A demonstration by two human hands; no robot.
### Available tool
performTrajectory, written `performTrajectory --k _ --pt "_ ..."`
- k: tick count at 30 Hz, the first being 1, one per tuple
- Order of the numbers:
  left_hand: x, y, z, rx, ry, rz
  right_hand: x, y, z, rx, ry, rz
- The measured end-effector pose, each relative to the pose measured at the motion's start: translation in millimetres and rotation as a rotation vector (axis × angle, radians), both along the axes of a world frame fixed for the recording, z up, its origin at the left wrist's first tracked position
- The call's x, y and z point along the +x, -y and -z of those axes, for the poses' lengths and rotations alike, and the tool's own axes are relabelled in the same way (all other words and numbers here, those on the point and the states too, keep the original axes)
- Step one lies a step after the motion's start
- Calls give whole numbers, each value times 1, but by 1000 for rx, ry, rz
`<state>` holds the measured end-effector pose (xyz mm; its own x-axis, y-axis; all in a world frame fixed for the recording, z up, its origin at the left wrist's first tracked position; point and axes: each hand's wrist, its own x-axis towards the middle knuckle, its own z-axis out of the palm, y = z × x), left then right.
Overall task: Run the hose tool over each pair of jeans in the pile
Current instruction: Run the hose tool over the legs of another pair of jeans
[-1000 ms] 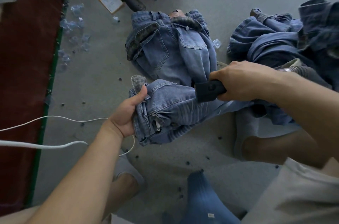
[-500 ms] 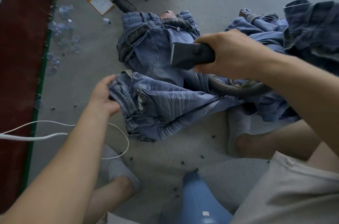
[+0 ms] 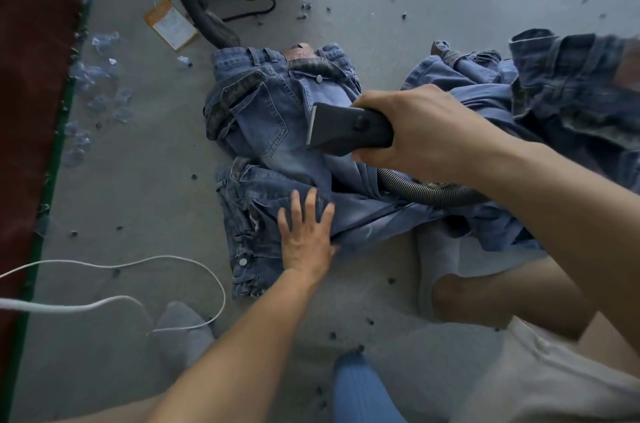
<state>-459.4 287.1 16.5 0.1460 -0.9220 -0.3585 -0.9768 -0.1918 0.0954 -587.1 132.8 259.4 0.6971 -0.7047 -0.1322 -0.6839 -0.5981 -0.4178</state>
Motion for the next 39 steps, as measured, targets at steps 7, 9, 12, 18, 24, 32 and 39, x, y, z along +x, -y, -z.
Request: performTrajectory --k 7,9,12,18,24,32,39 --pt "48 15 -32 13 -493 -41 -9 8 -9 0 9 43" --pt "47 24 -46 104 -803 -148 -10 9 -11 -1 25 45" --pt "37 35 -60 198 -1163 -421 -12 11 -11 -20 42 48" --pt "33 4 -49 571 -1113 -386 -20 9 -8 -7 37 55" --pt "23 13 -40 474 -916 -461 -20 14 -13 50 -162 -124" --pt "31 31 -72 570 -1268 -525 4 74 -60 -362 -229 -571" --pt "14 23 -66 422 -1612 -650 -47 49 32 -338 -767 -765"
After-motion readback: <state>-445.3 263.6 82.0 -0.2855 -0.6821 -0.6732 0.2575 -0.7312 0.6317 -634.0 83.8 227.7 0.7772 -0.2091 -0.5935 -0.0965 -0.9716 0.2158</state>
